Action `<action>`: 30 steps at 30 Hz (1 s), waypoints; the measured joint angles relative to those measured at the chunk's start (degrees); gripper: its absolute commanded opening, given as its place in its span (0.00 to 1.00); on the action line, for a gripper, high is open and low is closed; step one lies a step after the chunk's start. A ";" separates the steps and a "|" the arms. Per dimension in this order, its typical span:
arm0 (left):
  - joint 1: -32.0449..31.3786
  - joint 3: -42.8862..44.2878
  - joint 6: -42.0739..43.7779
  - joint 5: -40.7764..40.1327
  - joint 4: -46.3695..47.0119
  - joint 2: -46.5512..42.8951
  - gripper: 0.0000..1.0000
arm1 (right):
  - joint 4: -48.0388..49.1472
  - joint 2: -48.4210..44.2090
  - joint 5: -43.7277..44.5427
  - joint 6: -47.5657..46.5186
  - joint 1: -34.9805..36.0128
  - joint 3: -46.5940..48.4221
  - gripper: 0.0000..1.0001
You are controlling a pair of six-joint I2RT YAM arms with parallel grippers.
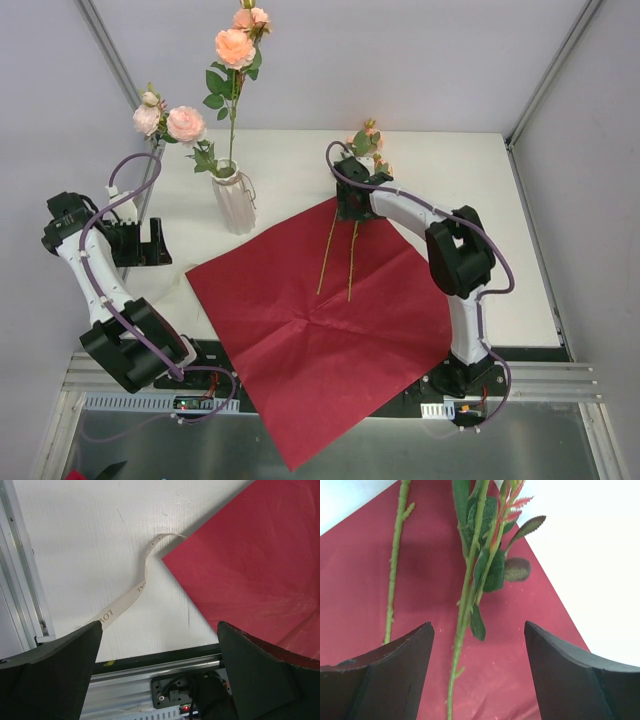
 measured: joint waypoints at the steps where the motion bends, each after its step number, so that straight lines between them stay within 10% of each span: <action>1: 0.00 -0.24 0.02 -0.02 0.02 -0.02 0.99 | 0.28 0.94 0.00 0.17 -0.37 0.26 0.73; 10: 0.00 -0.57 0.09 -0.22 0.35 -0.09 0.99 | 2.91 7.02 -0.44 2.45 -2.10 2.01 0.49; 18: 0.00 -0.57 0.33 -0.59 0.44 -0.35 0.99 | 6.25 7.04 -0.94 5.46 -2.36 1.99 0.03; 30: 0.00 -0.44 1.09 -0.87 0.48 -1.42 0.99 | 12.26 -6.36 0.74 6.86 -2.45 -8.26 0.01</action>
